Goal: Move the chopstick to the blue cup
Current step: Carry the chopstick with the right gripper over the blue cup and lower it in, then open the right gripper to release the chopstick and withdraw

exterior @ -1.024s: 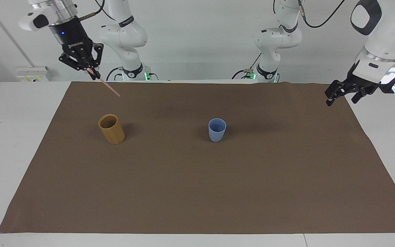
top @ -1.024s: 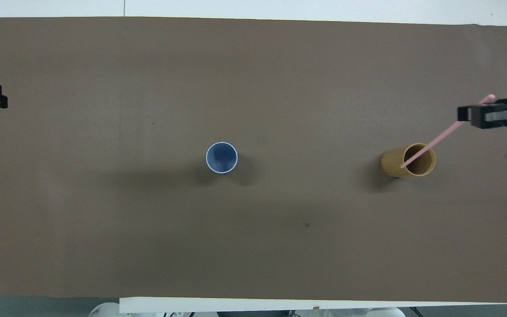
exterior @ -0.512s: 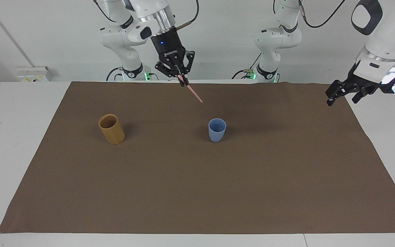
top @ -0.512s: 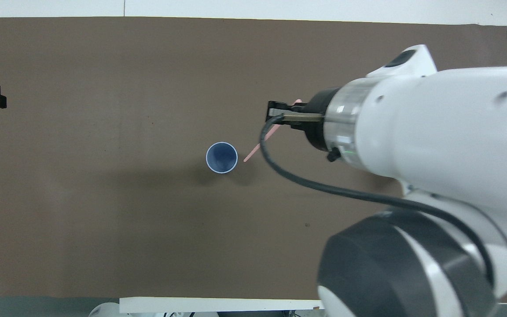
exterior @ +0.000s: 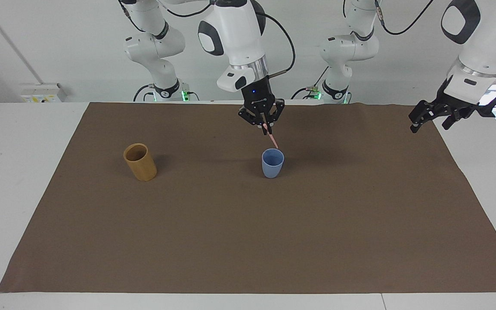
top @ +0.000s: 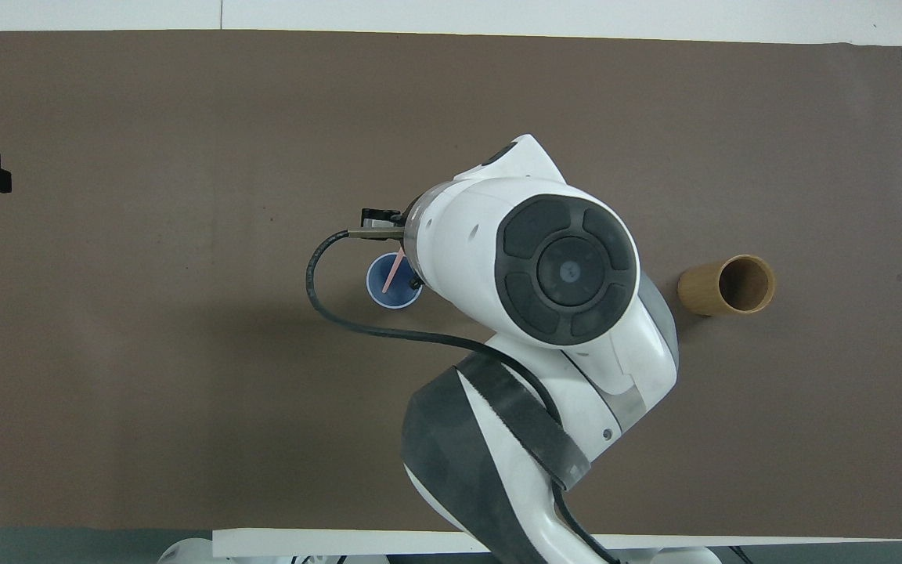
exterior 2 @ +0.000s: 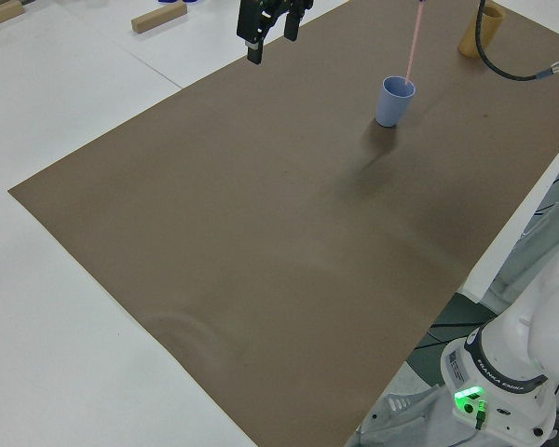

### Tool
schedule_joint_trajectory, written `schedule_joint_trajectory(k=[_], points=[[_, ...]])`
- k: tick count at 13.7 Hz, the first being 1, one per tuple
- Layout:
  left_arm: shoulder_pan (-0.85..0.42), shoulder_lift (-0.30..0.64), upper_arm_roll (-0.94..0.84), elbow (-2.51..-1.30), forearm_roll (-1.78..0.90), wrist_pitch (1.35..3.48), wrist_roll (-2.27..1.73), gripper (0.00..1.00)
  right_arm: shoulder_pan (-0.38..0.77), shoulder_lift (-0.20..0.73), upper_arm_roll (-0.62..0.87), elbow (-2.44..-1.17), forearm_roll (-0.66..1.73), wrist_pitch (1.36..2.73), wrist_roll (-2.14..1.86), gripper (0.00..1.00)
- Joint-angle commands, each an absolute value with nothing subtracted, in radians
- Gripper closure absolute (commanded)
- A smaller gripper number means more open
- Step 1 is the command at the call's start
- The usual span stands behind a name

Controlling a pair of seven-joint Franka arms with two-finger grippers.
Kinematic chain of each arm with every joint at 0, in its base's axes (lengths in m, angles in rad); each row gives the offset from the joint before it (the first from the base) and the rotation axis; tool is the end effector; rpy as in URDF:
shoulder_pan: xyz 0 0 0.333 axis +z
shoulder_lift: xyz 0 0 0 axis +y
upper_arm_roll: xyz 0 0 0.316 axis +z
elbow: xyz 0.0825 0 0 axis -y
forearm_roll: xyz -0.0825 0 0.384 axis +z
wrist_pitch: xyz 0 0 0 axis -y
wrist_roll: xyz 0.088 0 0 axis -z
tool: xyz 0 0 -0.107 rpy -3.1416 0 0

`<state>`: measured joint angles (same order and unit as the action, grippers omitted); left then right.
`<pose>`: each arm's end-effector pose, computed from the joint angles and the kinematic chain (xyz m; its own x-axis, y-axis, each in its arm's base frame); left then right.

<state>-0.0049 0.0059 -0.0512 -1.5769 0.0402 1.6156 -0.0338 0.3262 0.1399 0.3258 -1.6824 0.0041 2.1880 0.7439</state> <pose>0.5601 -0.0272 0.6224 0.9991 -0.0241 0.0341 -0.0228 -0.9990 -0.0387 0.5134 0.3773 0.5547 0.9625 -0.1360 0.2349 -0.0664 -0.9571 -0.2822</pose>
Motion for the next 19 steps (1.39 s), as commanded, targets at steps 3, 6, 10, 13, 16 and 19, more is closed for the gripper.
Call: schedule_joint_trajectory(k=[3,6,10,13,16,19], points=[[0.0,-0.017,-0.048,-1.597,0.029,1.611,-0.014,0.0,0.305,0.087,0.33,-1.802,-0.011,2.298,0.746,0.97],[0.0,-0.017,-0.049,-1.597,0.029,1.611,-0.014,0.0,0.31,0.092,0.33,-1.835,-0.011,2.332,0.746,0.91],[0.0,-0.017,-0.049,-1.597,0.029,1.611,-0.014,0.0,0.311,0.092,0.331,-1.83,-0.011,2.313,0.749,0.33],[0.0,-0.017,-0.049,-1.598,0.029,1.611,-0.014,0.0,0.299,0.095,0.328,-1.771,-0.012,2.252,0.746,0.0],[0.0,-0.017,-0.049,-1.598,0.029,1.611,-0.014,0.0,0.215,0.094,0.322,-1.579,-0.038,1.928,0.639,0.0],[0.002,-0.017,-0.049,-1.597,0.029,1.611,-0.014,0.0,0.042,0.042,0.319,-1.497,-0.028,1.676,0.358,0.0]])
